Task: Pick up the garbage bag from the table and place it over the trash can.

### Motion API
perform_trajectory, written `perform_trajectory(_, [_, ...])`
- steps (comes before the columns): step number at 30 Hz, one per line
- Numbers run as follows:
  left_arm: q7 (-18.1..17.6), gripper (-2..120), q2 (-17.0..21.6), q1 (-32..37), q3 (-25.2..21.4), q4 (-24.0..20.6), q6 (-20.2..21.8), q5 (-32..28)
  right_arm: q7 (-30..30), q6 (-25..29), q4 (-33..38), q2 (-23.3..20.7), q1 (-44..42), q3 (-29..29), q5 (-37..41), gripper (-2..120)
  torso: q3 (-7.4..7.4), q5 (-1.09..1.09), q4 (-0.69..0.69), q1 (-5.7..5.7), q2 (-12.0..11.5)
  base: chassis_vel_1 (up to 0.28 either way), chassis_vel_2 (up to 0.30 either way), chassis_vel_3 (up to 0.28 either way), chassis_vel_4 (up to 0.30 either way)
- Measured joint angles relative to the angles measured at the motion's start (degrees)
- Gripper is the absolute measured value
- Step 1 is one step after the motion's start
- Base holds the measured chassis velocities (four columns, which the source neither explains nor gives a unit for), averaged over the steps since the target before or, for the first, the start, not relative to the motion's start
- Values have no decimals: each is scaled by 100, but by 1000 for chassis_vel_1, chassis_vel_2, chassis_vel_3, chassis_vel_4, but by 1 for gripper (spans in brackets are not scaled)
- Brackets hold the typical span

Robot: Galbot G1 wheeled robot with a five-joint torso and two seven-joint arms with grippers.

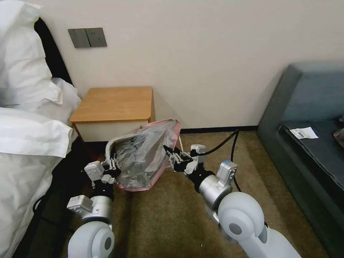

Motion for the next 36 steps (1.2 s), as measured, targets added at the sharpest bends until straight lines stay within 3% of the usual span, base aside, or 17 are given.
perform_trajectory(25, [-191,8,4,-107,-38,60,23,3,358,-25,391,-117,-385,39,-975,0,0,0,0,0,0,0,0,0,0])
perform_trajectory(36, [-435,8,-10,-178,-44,8,115,-363,326,4,499,-156,-760,207,-1229,0,0,0,-1,0,0,0,0,0,0])
